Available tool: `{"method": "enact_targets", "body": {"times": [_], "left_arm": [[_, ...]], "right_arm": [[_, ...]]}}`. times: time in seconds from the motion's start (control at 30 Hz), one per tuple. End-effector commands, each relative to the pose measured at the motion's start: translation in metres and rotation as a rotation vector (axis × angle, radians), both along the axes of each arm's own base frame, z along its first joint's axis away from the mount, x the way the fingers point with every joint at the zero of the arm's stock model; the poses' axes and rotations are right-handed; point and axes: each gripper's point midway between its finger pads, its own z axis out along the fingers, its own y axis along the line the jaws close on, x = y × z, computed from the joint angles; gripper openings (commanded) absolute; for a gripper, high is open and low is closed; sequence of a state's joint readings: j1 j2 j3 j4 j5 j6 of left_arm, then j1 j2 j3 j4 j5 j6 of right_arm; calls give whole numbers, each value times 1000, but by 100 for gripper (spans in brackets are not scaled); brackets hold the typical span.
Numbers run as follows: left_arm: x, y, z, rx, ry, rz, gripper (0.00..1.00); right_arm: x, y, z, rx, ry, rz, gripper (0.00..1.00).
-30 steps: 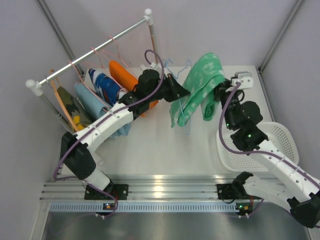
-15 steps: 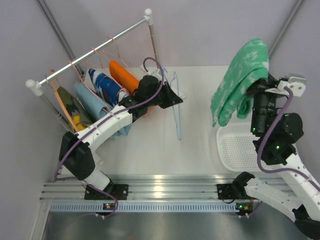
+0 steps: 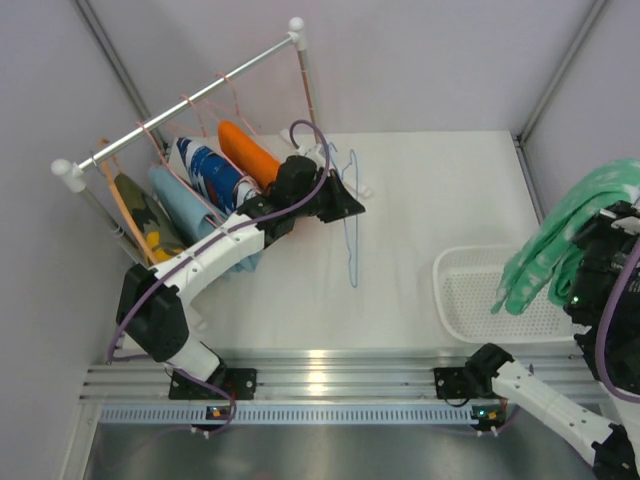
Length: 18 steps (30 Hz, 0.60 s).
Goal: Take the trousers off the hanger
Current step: Place the trousers in the bin.
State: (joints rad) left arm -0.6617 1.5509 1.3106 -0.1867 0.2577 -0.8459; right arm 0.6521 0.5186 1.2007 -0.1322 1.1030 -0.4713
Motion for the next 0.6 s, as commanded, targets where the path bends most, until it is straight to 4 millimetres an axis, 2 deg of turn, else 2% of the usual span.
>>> {"method": "enact_targets", "body": {"times": [0.0,0.27,0.4,0.57], "left_arm": [[-4,1,34,-64,-92,-20,0],[-7,2,30,-62,-80,-23,0],[-8,2,25,-59,-67,-24,0],[-10,3,21,-61,-47,-20,0]], "right_arm": [[-21,-25,-20,-10,138,-132,0],[-35,-40,-66,-84,307,-269,0],[-43,-46,-79,-58,315,-305,0],[-51,-53,-90,-117,396,-364,0]]}}
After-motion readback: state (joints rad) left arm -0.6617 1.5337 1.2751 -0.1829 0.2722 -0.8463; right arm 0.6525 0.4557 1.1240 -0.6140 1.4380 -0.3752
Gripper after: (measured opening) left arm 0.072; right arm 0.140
